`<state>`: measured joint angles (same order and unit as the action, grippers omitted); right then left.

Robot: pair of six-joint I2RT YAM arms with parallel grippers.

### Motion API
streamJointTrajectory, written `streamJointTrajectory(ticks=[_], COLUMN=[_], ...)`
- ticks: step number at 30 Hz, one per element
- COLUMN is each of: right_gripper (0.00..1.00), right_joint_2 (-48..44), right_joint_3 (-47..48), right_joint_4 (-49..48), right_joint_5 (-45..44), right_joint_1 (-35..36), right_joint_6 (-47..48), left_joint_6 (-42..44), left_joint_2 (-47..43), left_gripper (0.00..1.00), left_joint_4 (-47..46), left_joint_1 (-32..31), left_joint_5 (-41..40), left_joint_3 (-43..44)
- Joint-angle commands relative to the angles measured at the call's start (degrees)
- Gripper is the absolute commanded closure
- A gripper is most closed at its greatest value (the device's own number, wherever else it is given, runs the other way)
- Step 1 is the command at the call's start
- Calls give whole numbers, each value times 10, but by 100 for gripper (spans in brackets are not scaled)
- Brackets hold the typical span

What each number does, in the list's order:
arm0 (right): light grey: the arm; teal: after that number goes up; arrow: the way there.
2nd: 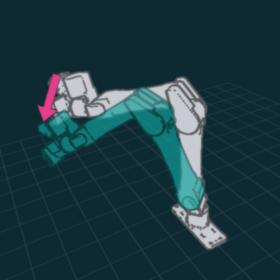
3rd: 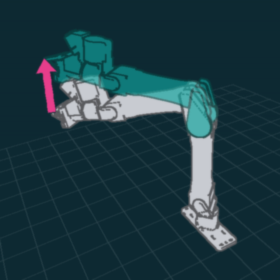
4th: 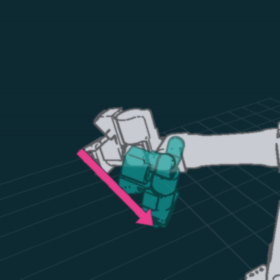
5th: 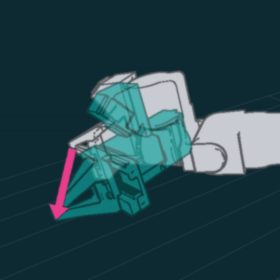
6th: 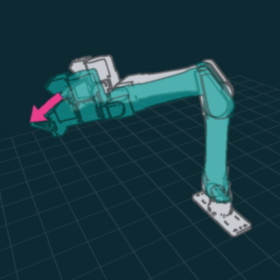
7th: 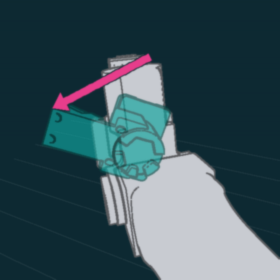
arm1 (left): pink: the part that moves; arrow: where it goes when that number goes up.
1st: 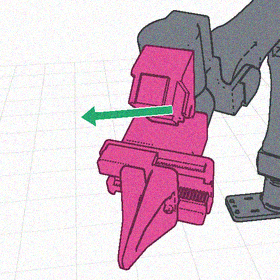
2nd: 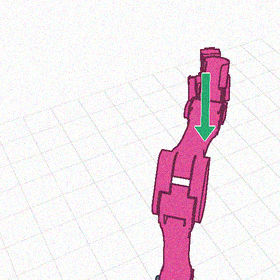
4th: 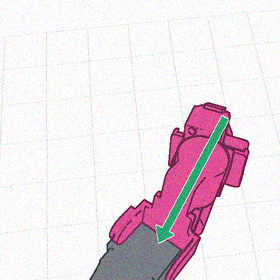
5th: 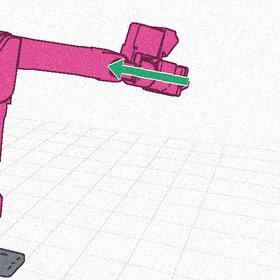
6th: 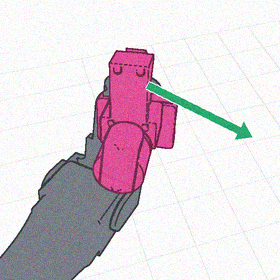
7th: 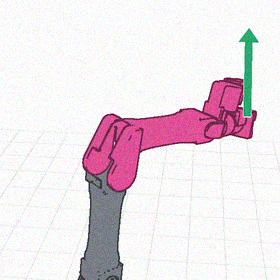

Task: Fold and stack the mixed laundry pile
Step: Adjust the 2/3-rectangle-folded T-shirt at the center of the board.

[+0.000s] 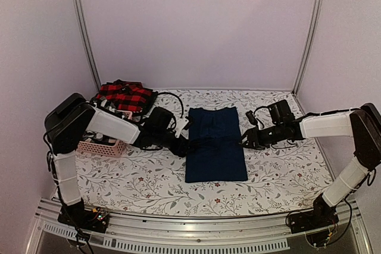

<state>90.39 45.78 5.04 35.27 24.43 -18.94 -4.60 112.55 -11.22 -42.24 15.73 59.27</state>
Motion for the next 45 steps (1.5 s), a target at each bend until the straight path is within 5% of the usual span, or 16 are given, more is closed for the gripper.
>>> streamJointTrajectory(ticks=[1,12,20,25,30,39,45], right_gripper=[51,53,65,77,81,81,70], right_joint_2=[17,70,117,186,259,344,409], right_joint_3=[21,63,129,183,234,286,341], right_joint_4=[-24,-37,-41,-39,-28,-43,-46], right_joint_5=[19,23,31,39,34,51,80], right_joint_1=[5,18,61,91,91,47,33], right_joint_6=[8,14,10,12,23,35,37], left_joint_6=[37,21,-92,-154,-170,-210,-246], left_joint_2=[32,107,-76,-112,-44,116,185], left_gripper=[30,42,37,52,61,63,63], left_joint_4=[-5,45,-58,-123,-154,-177,-146], left_joint_1=[10,54,85,80,51,68,106], left_joint_5=[-31,-47,40,147,206,218,210], left_joint_3=[56,191,-9,-90,-66,60,110])
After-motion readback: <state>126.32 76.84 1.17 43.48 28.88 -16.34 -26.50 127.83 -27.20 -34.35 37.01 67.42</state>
